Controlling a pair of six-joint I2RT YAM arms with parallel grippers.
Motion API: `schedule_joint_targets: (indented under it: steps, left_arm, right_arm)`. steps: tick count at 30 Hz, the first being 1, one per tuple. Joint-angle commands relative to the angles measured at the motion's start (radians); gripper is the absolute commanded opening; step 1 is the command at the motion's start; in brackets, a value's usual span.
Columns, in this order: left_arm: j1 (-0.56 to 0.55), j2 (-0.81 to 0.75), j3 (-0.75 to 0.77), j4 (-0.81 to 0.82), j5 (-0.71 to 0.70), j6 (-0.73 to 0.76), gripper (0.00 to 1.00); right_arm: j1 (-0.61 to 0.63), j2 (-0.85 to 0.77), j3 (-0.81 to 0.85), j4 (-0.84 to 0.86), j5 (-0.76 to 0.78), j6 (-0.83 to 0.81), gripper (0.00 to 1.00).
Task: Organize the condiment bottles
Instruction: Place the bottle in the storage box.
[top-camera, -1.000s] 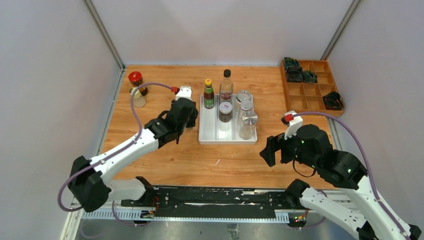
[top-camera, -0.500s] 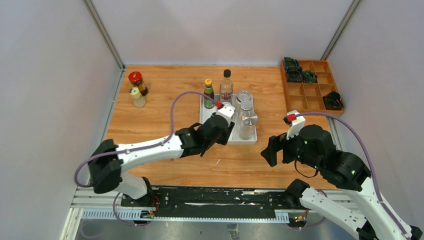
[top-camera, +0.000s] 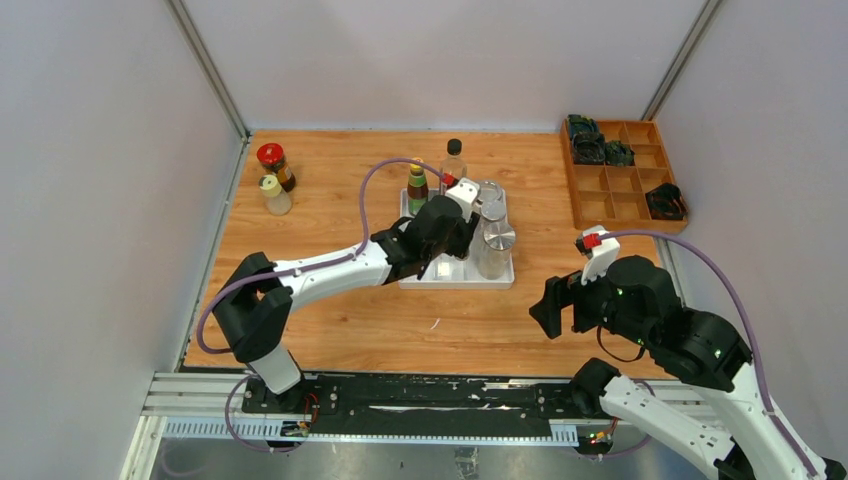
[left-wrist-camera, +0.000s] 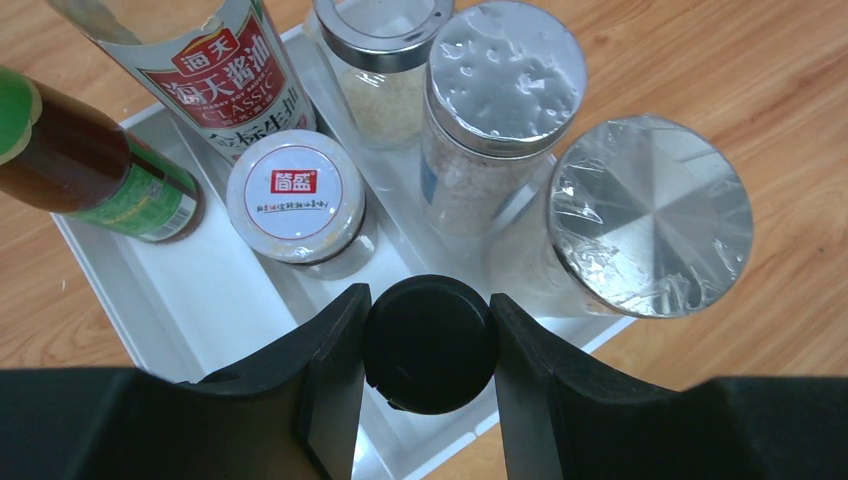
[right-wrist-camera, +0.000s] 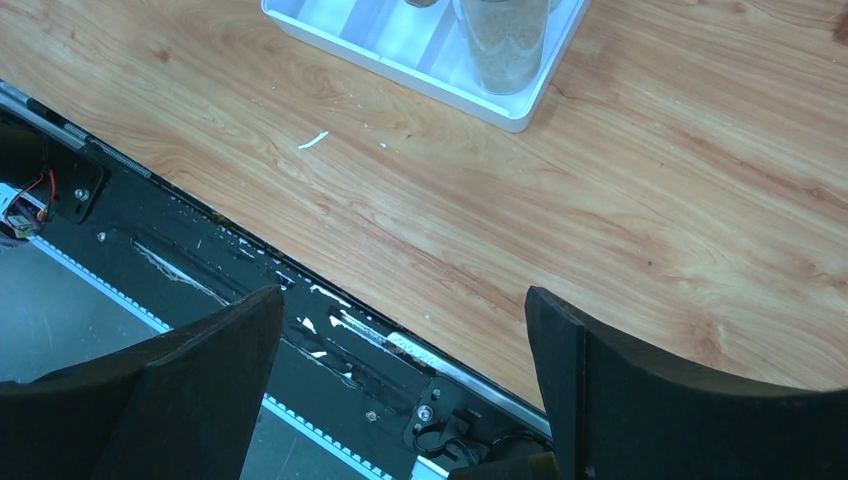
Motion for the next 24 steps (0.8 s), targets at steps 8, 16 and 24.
schedule_joint_targets:
  steps: [8,16,24]
  left_arm:
    - [0.024,0.028,-0.027,0.046,0.037,0.005,0.33]
    - [0.024,0.051,-0.093,0.082,-0.038,0.009,0.33]
    - [0.024,0.102,-0.090,0.084,-0.034,-0.007,0.36]
  right_arm:
    - [-0.003,0.012,-0.031,0.003,0.003,0.010,0.96]
    - [-0.004,0.005,-0.056,0.012,-0.005,0.016,0.96]
    - [-0.003,0.003,-0.060,0.014,-0.005,0.018,0.96]
